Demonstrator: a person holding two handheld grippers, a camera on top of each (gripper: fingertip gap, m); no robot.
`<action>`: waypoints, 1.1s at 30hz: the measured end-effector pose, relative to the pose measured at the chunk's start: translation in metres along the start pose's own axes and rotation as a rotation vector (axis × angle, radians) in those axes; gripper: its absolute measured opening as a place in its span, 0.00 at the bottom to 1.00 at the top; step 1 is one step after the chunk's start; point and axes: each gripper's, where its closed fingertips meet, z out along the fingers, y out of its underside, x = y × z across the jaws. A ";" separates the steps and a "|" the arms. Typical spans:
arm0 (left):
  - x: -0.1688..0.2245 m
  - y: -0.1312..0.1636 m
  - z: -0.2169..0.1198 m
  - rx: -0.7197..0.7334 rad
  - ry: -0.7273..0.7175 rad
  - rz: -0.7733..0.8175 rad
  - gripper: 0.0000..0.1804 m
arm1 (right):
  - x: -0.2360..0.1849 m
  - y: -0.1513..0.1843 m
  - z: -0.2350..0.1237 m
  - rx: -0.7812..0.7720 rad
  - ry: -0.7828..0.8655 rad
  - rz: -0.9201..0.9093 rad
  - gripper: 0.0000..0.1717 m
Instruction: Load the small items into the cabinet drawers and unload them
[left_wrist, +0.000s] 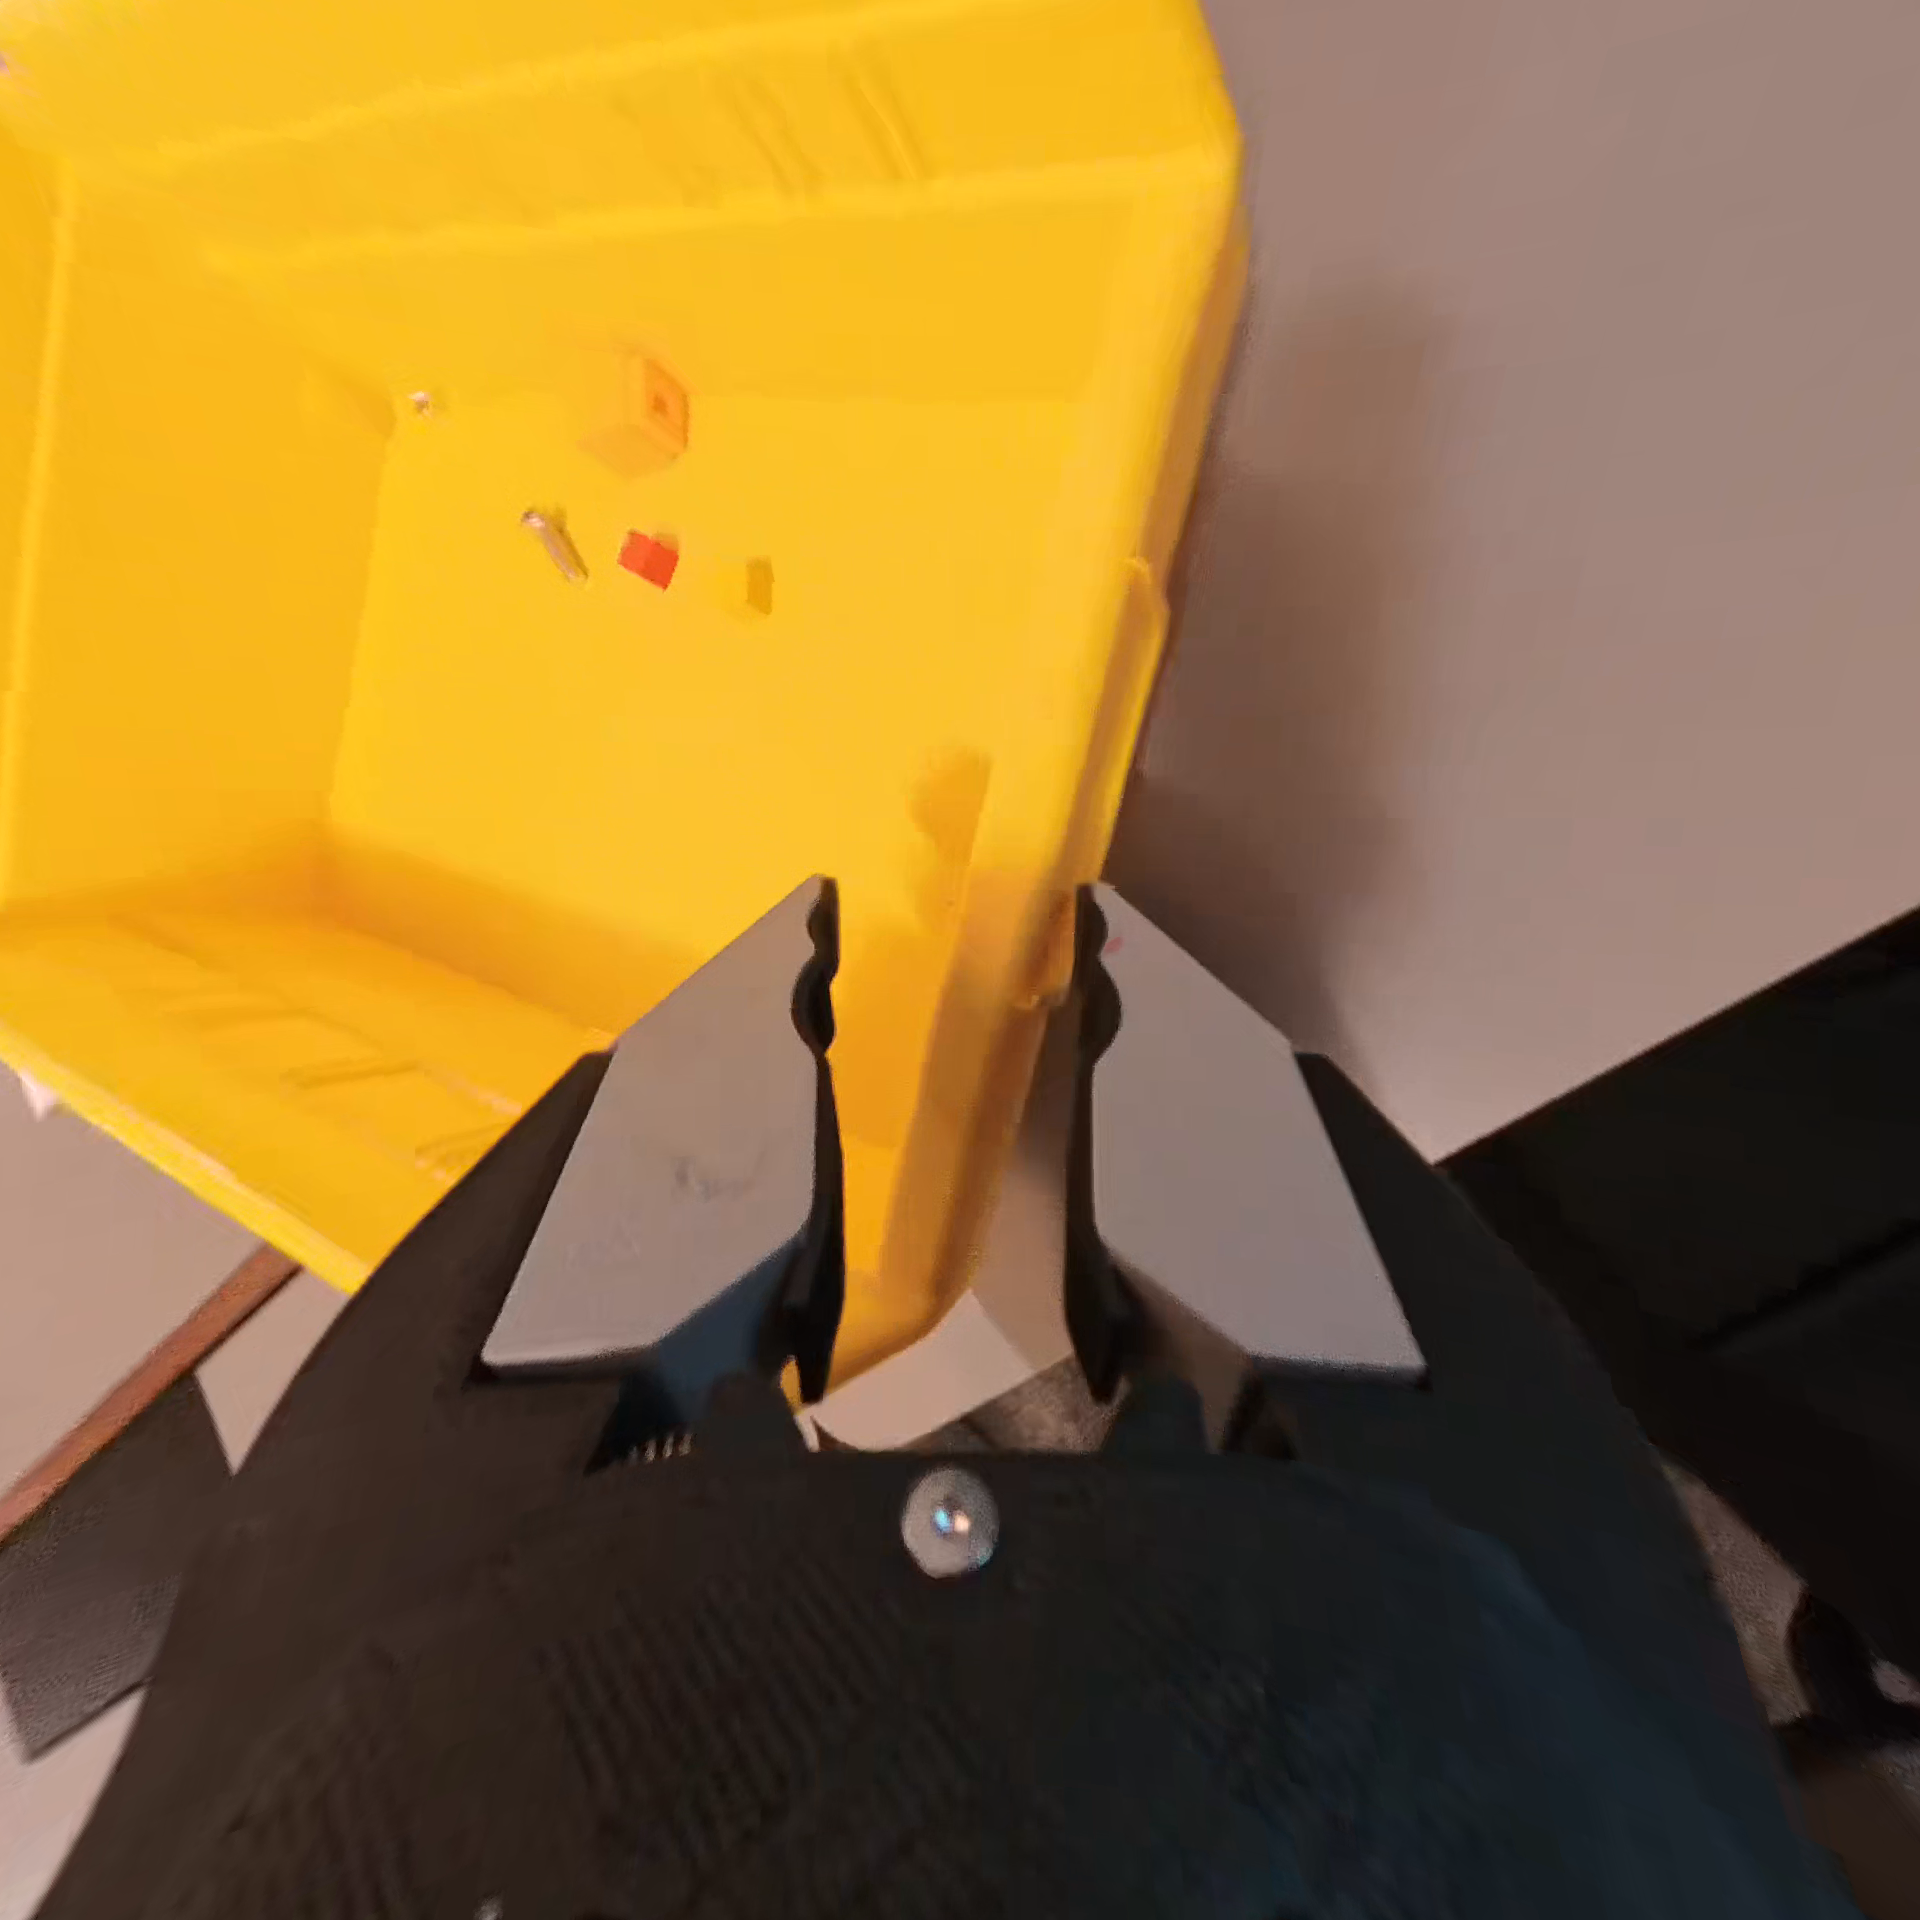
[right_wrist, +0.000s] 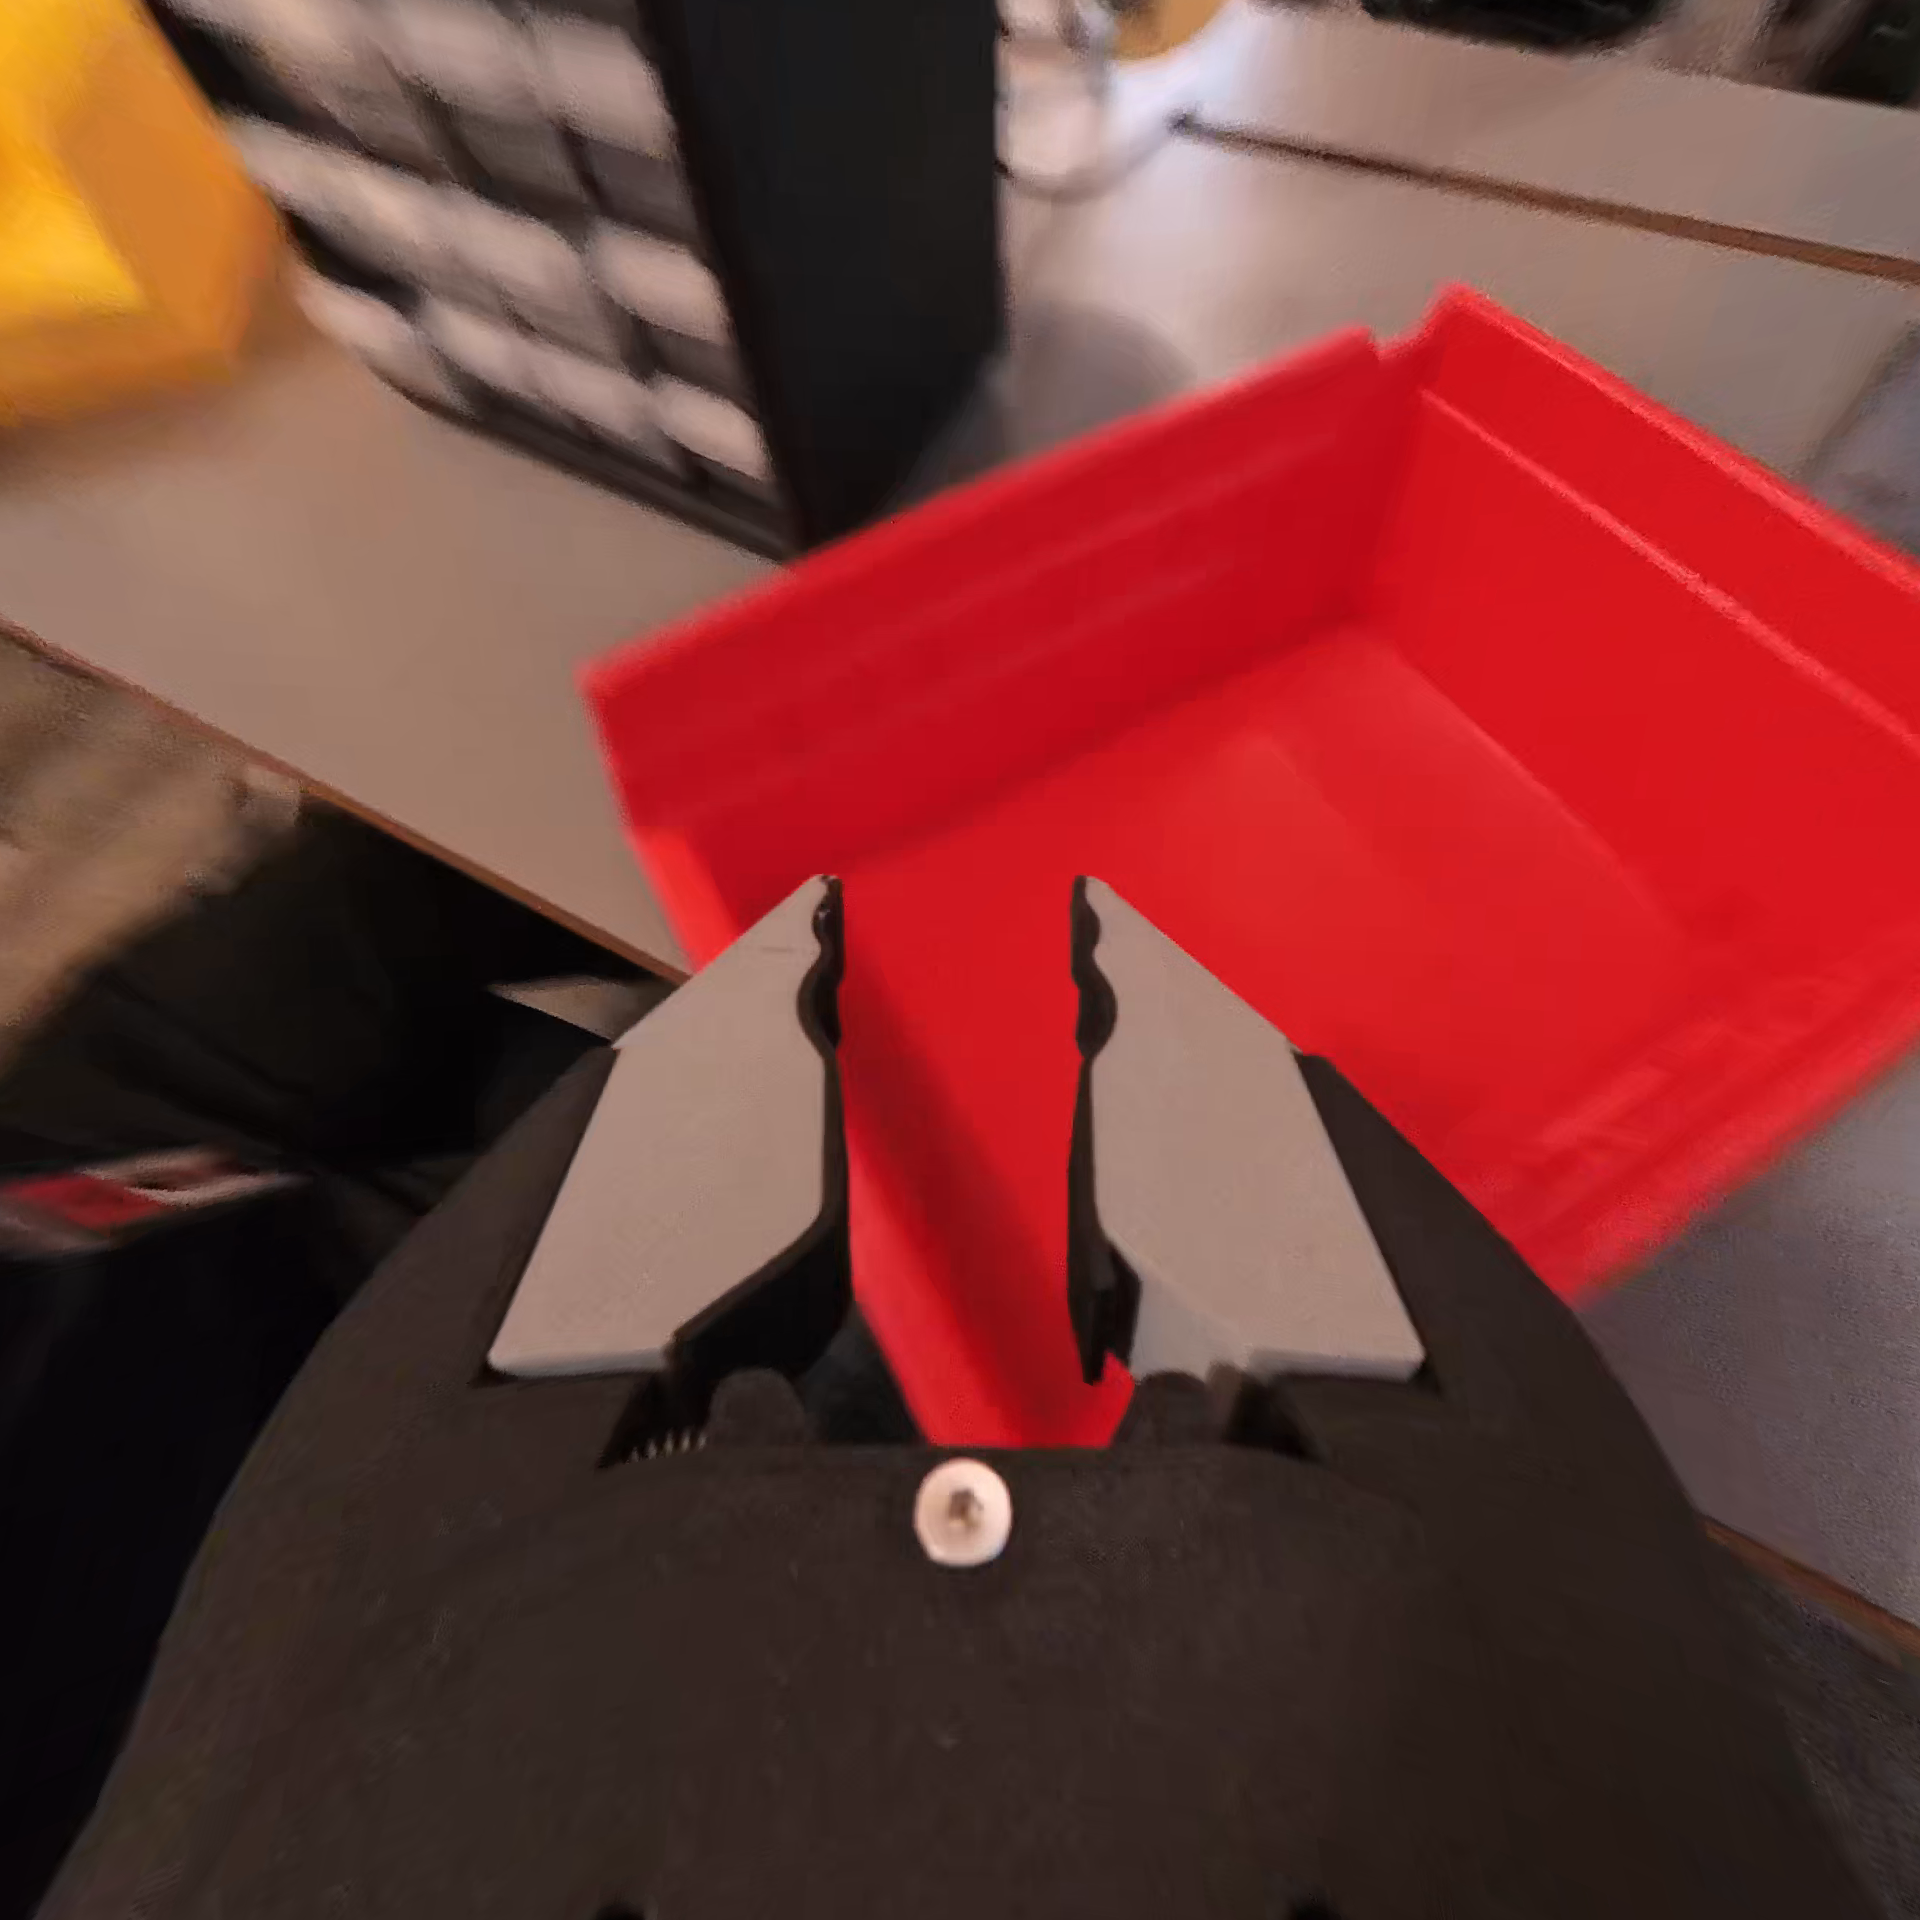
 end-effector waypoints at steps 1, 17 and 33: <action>-0.003 -0.004 -0.006 0.026 -0.003 -0.037 0.23 | -0.017 -0.008 -0.004 0.063 -0.093 0.049 0.28; 0.012 -0.130 0.040 0.316 -0.347 -0.264 0.17 | -0.060 -0.026 0.103 0.196 0.201 0.153 0.36; 0.033 -0.114 0.020 0.480 -0.015 -0.241 0.10 | -0.038 -0.024 0.110 0.072 -0.137 -0.087 0.27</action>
